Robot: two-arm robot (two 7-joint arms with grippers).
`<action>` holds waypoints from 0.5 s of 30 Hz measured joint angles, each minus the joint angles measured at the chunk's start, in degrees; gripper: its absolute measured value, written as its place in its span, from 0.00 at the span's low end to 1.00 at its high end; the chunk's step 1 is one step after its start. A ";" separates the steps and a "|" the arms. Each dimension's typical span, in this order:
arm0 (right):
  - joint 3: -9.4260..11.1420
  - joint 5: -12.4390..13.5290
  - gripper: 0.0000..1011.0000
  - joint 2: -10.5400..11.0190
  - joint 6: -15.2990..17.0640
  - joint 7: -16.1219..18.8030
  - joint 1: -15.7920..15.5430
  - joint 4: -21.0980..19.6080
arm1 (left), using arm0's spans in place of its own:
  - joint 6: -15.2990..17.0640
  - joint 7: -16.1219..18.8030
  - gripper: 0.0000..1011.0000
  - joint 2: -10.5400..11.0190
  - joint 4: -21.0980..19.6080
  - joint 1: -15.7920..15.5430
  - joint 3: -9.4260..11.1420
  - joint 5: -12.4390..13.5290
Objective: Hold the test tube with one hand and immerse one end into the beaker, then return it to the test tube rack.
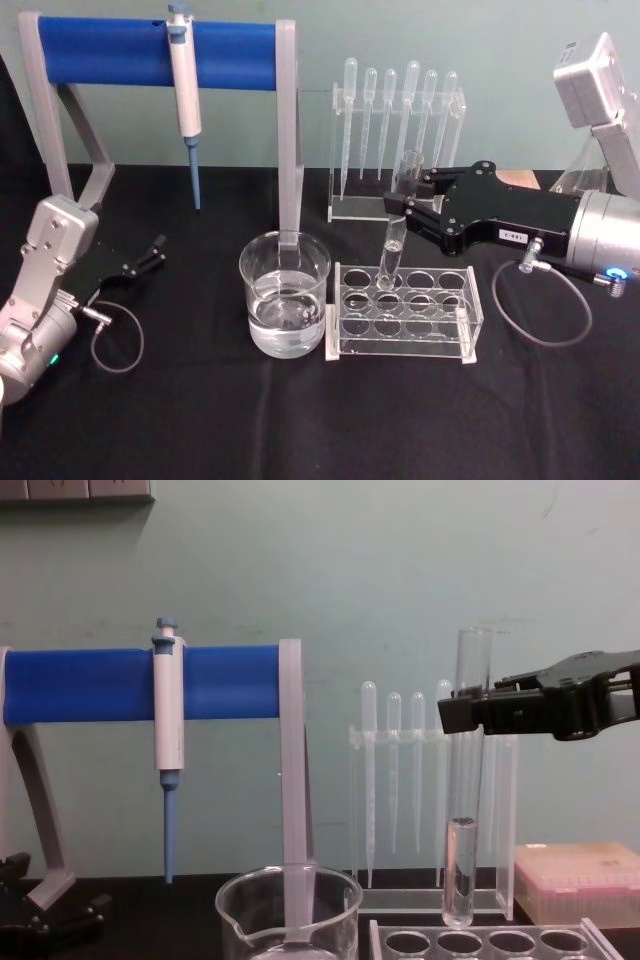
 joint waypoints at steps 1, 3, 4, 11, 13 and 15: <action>0.00 0.00 0.24 0.00 0.00 0.00 0.00 0.00 | 0.00 0.00 0.99 0.00 0.00 0.00 0.00 0.00; 0.00 0.00 0.24 0.00 0.00 0.00 0.00 0.00 | 0.00 0.00 0.99 0.00 0.00 0.00 0.00 0.00; 0.00 0.00 0.24 0.00 0.00 0.00 0.00 0.00 | 0.00 0.00 0.99 0.00 0.00 0.00 0.00 0.00; 0.00 0.00 0.24 0.00 0.00 0.00 0.00 0.00 | 0.00 0.00 0.99 0.00 0.00 0.00 0.00 0.00; 0.00 0.00 0.24 0.00 0.00 0.00 0.00 0.00 | 0.00 0.00 0.99 0.00 0.00 0.00 0.00 0.00; 0.00 0.00 0.24 0.00 0.00 0.00 0.00 0.00 | 0.00 0.00 0.99 0.00 0.00 0.00 0.00 0.00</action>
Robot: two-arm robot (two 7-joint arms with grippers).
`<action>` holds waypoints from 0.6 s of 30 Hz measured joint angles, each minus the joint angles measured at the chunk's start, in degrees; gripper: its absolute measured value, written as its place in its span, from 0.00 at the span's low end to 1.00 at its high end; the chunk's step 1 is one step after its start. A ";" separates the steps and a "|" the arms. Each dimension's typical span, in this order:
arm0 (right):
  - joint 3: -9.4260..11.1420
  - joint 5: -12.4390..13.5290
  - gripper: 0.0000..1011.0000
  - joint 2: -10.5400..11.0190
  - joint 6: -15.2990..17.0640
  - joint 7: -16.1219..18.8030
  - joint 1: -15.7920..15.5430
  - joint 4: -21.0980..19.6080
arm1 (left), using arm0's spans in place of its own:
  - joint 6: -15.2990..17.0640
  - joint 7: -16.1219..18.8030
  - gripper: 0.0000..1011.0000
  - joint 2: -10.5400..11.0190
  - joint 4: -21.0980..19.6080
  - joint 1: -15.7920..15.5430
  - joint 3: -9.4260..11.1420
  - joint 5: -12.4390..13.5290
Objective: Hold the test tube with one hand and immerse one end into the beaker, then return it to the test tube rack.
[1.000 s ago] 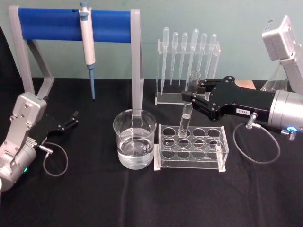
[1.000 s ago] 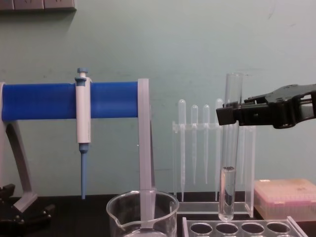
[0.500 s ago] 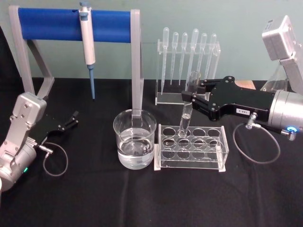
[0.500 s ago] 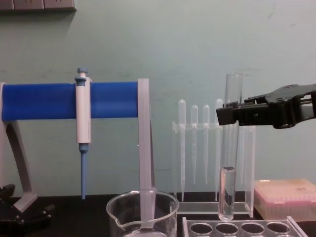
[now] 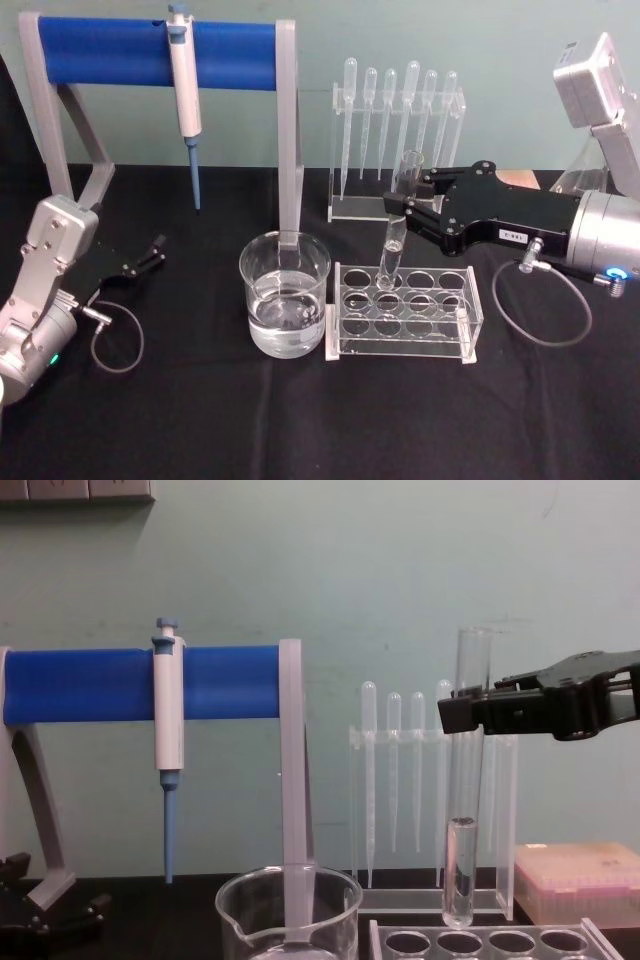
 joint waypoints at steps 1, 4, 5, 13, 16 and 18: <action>0.00 0.00 0.24 0.00 0.00 0.00 0.00 0.00 | 0.00 0.00 0.99 0.00 0.00 0.00 0.00 0.00; 0.00 0.00 0.24 0.00 0.00 0.00 0.00 0.00 | 0.00 0.00 0.99 0.00 0.00 0.00 0.00 0.00; 0.00 0.00 0.24 0.00 0.00 0.00 0.00 0.00 | 0.00 0.00 0.99 0.00 0.00 0.00 0.00 0.00; 0.00 0.00 0.24 0.00 0.00 0.00 0.00 0.00 | 0.00 0.00 0.99 0.00 0.00 0.00 0.00 0.00; 0.00 0.00 0.24 0.00 0.00 0.00 0.00 0.00 | 0.00 0.00 0.99 0.00 0.00 0.00 0.00 0.00; 0.00 0.00 0.24 0.00 0.00 0.00 0.00 0.00 | 0.00 0.00 0.99 0.00 0.00 0.00 0.00 0.00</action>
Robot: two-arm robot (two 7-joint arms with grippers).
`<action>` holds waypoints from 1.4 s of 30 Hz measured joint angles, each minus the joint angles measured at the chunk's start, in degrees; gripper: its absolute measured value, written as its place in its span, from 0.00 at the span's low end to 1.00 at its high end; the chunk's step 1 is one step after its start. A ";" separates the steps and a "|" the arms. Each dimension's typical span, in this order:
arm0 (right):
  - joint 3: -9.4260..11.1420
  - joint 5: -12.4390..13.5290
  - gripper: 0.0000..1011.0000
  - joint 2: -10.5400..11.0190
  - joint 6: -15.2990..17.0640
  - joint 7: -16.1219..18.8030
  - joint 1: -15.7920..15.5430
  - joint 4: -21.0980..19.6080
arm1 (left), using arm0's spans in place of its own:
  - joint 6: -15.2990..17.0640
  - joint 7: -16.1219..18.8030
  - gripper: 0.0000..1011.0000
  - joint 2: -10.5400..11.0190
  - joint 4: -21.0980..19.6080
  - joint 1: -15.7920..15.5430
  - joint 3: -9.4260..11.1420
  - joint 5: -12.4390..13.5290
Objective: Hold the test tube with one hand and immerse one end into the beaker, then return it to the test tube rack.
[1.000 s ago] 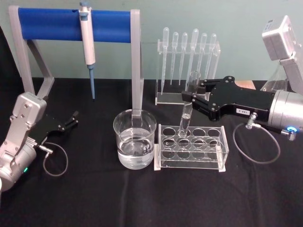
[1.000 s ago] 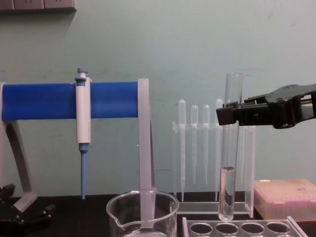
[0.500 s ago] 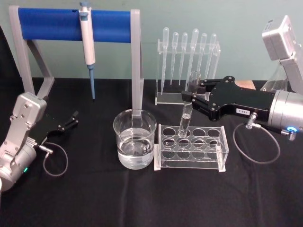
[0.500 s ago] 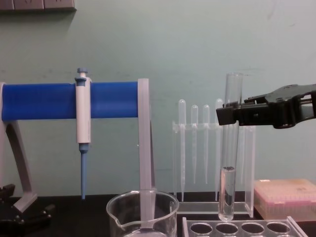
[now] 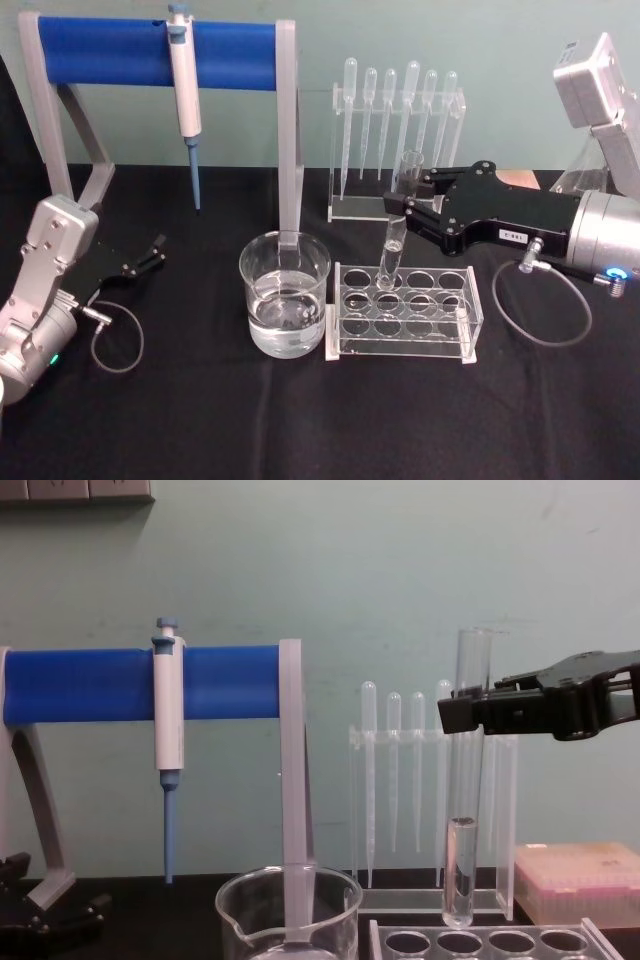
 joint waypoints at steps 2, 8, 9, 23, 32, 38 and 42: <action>0.00 0.00 0.24 0.00 0.00 0.00 0.00 0.00 | 0.00 0.00 0.99 0.00 0.00 0.00 0.00 0.00; 0.00 0.00 0.24 0.00 0.00 0.00 0.00 0.00 | 0.00 0.00 0.99 0.00 0.00 0.00 0.00 0.00; 0.00 0.00 0.24 0.00 0.00 0.00 0.00 0.00 | 0.00 0.00 0.99 0.00 0.00 0.00 0.00 0.00; 0.00 0.00 0.24 0.00 0.00 0.00 0.00 0.00 | 0.00 0.00 0.99 0.00 0.00 0.00 0.00 0.00; 0.00 0.00 0.24 0.00 0.00 0.00 0.00 0.00 | 0.00 0.00 0.99 0.00 0.00 0.00 0.00 0.00; 0.00 0.00 0.24 0.00 0.00 0.00 0.00 0.00 | 0.00 0.00 0.99 0.00 0.00 0.00 0.00 0.00; 0.00 0.00 0.24 0.00 0.00 0.00 0.00 0.00 | 0.00 0.00 0.99 0.00 0.00 0.00 0.00 0.00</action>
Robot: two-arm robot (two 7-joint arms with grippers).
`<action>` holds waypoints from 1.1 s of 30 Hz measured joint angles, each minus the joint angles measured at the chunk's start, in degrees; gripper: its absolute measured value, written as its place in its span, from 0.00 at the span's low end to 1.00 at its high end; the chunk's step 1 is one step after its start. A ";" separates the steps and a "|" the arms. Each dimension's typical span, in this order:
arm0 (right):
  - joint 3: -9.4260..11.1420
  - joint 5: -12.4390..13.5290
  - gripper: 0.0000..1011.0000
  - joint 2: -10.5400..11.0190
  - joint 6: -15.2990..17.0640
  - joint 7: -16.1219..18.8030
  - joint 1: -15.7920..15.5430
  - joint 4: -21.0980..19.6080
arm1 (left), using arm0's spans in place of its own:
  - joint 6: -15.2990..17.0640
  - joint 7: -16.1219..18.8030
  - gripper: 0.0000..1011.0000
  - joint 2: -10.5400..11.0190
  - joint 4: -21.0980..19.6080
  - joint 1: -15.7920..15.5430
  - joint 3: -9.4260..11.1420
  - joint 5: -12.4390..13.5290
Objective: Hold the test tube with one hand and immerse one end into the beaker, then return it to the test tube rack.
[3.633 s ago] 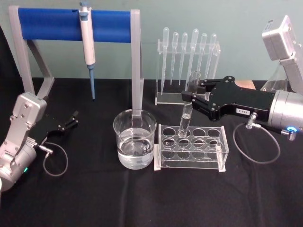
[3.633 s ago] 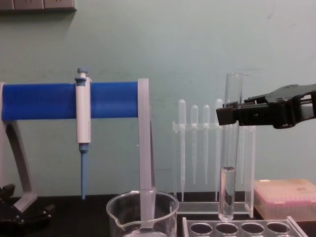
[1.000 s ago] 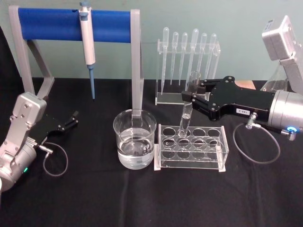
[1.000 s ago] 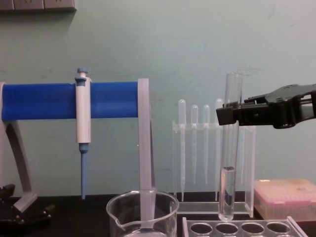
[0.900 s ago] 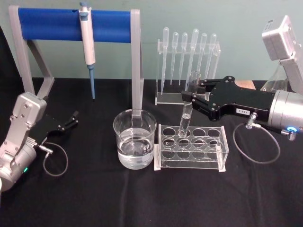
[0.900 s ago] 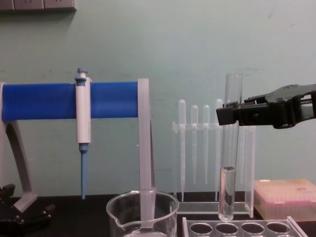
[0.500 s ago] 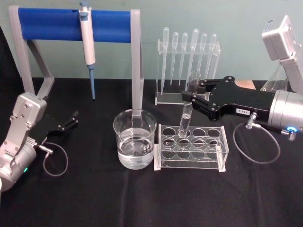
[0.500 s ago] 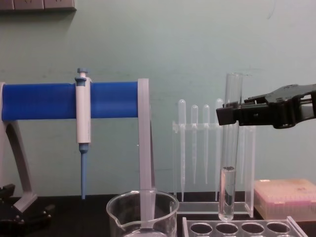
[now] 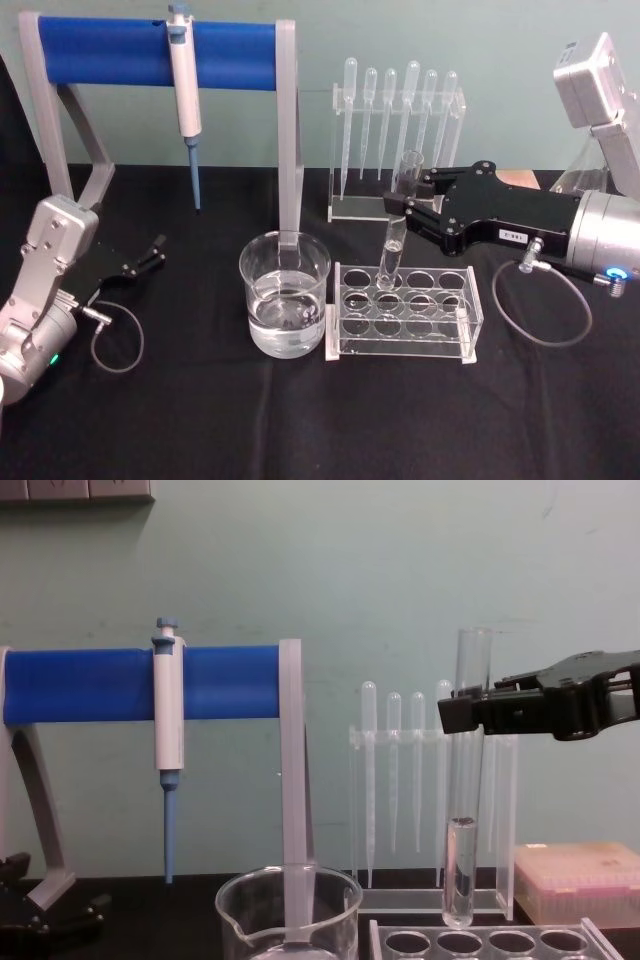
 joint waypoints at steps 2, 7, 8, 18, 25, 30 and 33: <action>0.00 0.00 0.24 0.00 0.00 0.00 0.00 0.00 | 0.00 0.00 0.99 0.00 0.00 0.00 0.00 0.00; 0.00 0.00 0.24 0.00 0.00 0.00 0.00 0.00 | 0.00 0.00 0.99 0.00 0.00 0.00 0.00 0.00; 0.00 0.00 0.24 0.00 0.00 0.00 0.00 0.00 | 0.00 0.00 0.99 0.00 0.00 0.00 0.00 0.00; 0.00 0.00 0.24 0.00 0.00 0.00 0.00 0.00 | 0.00 0.00 0.99 0.00 0.00 0.00 0.00 0.00; -0.16 0.07 0.24 0.02 -0.33 -0.11 0.13 -0.07 | 0.00 0.00 0.99 0.00 0.00 0.00 0.00 0.00; -0.55 0.88 0.24 -0.62 -0.77 -1.23 1.10 -0.94 | 0.00 0.00 0.99 0.00 0.00 0.00 0.00 0.00; -1.10 1.34 0.24 -1.43 -0.51 -2.28 1.85 -1.56 | 0.00 0.00 0.99 0.00 0.00 0.00 0.00 0.00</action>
